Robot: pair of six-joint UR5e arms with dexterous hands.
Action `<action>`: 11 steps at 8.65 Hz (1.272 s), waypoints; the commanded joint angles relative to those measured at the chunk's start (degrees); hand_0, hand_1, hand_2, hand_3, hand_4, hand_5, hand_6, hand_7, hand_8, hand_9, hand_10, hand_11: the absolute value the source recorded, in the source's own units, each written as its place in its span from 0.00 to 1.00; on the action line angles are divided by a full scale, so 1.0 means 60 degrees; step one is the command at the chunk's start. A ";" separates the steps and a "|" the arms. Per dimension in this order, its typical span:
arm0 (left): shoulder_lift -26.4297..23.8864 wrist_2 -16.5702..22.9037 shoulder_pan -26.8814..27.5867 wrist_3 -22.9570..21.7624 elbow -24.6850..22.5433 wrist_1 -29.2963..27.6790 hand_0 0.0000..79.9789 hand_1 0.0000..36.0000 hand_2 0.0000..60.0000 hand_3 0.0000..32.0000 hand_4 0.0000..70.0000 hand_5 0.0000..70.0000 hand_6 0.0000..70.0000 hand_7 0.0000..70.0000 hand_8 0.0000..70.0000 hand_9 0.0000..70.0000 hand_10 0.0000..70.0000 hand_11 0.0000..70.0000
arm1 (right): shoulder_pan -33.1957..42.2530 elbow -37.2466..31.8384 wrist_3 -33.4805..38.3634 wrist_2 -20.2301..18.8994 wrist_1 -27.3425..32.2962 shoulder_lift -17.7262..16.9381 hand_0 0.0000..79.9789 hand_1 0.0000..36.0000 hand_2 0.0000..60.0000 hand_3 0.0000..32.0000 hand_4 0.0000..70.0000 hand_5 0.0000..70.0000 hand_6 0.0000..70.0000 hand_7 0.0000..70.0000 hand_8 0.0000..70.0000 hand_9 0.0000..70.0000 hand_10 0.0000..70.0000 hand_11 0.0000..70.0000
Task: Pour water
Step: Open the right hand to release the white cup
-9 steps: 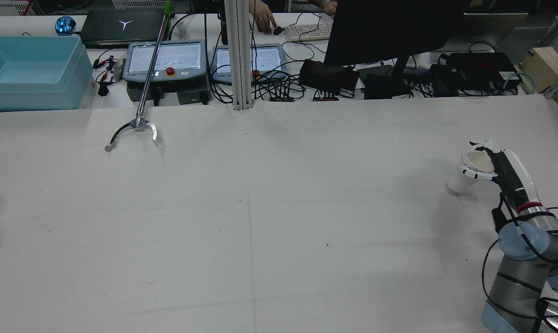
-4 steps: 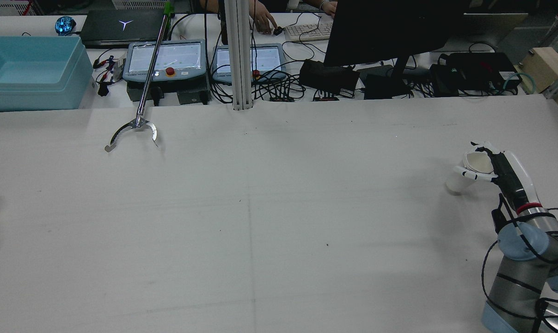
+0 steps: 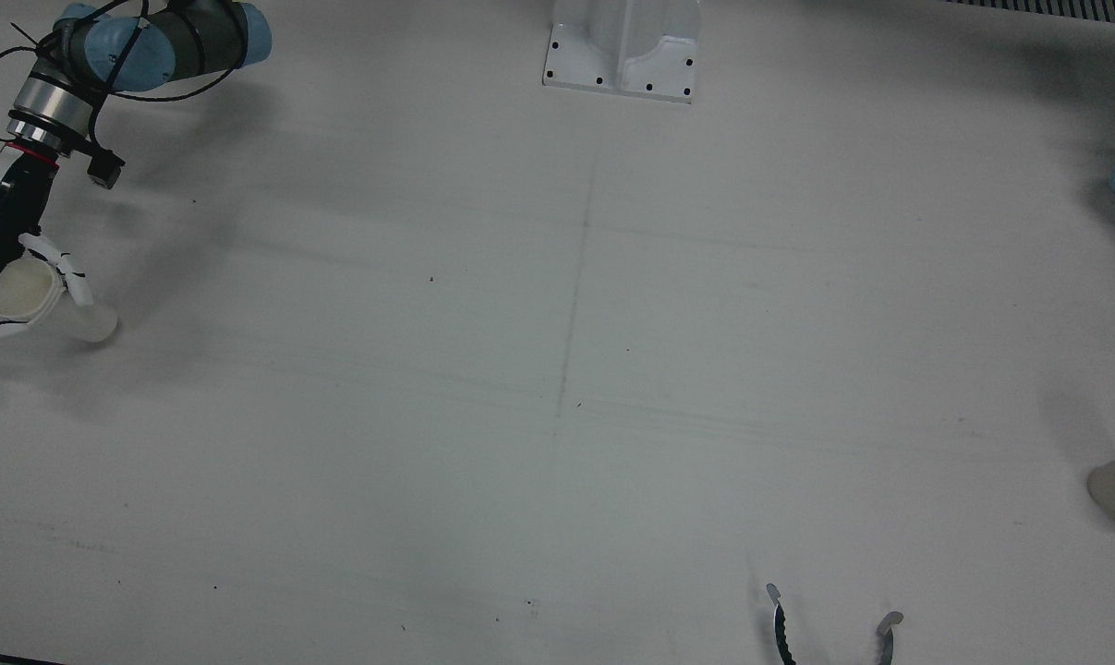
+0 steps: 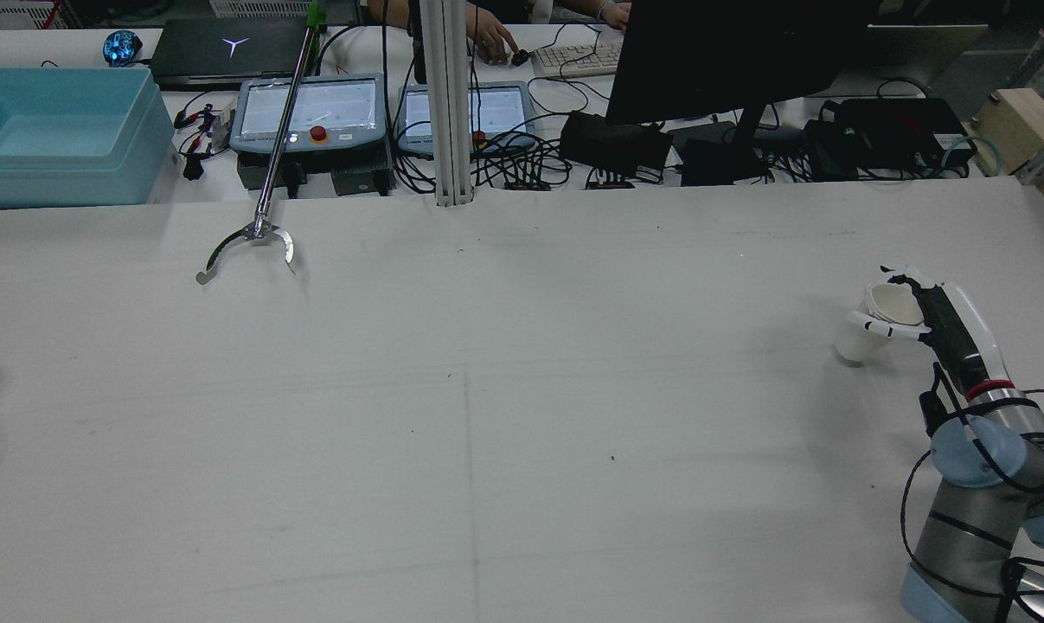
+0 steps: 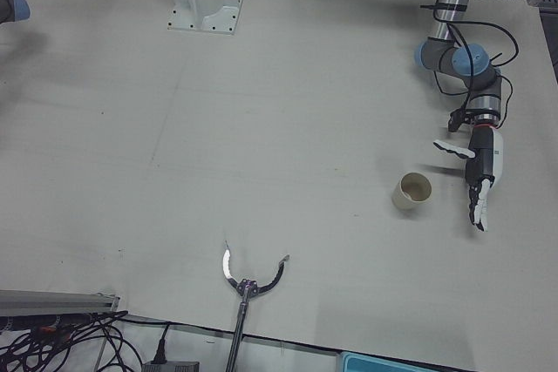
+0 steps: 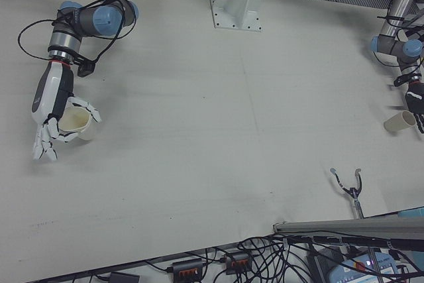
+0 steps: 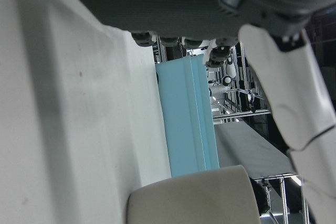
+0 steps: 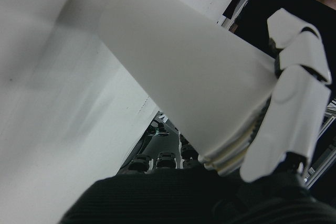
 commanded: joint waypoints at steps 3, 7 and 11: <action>0.0060 0.0000 -0.0015 -0.0015 -0.0032 -0.0039 0.63 0.22 0.00 0.00 0.24 0.00 0.00 0.02 0.00 0.00 0.02 0.05 | -0.0038 0.0109 -0.0010 -0.0127 -0.0015 0.0024 0.64 0.59 0.32 0.00 0.17 0.14 0.10 0.20 0.00 0.02 0.00 0.02; 0.0103 0.0000 -0.0029 -0.0015 -0.0047 -0.0054 0.63 0.23 0.00 0.01 0.24 0.00 0.00 0.02 0.00 0.00 0.02 0.05 | 0.0108 0.0897 -0.0010 -0.0258 -0.0102 -0.0005 0.64 0.58 0.20 0.00 0.06 0.00 0.03 0.08 0.00 0.00 0.00 0.00; 0.0365 0.0043 -0.0044 -0.0030 -0.0337 0.0004 0.63 0.25 0.00 0.26 0.20 0.00 0.00 0.03 0.00 0.00 0.02 0.05 | 0.1233 0.4214 -0.0054 -0.0493 -0.1767 -0.0500 0.68 0.66 0.15 0.00 0.03 0.00 0.00 0.01 0.00 0.00 0.00 0.00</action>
